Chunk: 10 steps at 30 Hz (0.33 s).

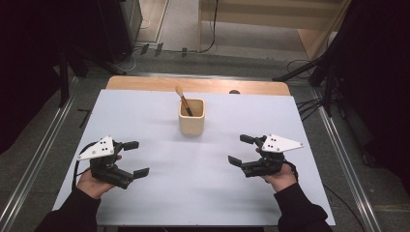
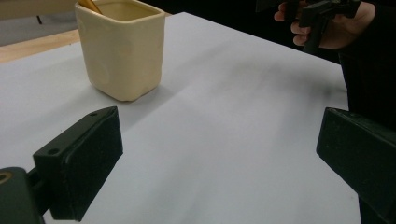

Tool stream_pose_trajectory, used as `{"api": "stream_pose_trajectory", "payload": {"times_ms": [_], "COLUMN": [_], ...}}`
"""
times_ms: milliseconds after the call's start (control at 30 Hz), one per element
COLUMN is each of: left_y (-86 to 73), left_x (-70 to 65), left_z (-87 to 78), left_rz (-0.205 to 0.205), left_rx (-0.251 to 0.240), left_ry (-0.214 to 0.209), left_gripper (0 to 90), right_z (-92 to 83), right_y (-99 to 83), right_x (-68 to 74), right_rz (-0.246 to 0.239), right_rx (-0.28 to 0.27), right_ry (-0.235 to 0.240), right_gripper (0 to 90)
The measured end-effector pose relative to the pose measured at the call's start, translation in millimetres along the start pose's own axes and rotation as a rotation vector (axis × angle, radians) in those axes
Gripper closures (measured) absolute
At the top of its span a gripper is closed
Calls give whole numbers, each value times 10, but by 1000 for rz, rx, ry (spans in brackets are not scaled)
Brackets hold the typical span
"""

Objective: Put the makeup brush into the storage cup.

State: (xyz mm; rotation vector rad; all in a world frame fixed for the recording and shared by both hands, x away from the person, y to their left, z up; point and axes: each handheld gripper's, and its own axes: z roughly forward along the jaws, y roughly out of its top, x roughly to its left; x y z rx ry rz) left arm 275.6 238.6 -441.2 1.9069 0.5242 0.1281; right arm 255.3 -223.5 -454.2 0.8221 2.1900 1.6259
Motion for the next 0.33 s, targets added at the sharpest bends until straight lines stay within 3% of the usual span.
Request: {"api": "stream_pose_trajectory", "payload": {"times_ms": [333], "left_y": [-2], "left_x": [6], "left_z": [1], "left_rz": [-7], "left_rx": [-2], "left_ry": [-2], "left_gripper": [14], "right_z": [5], "right_y": [-1], "right_x": [-9], "right_rz": [6], "right_rx": [-4], "right_ry": [0], "right_gripper": [155]}}
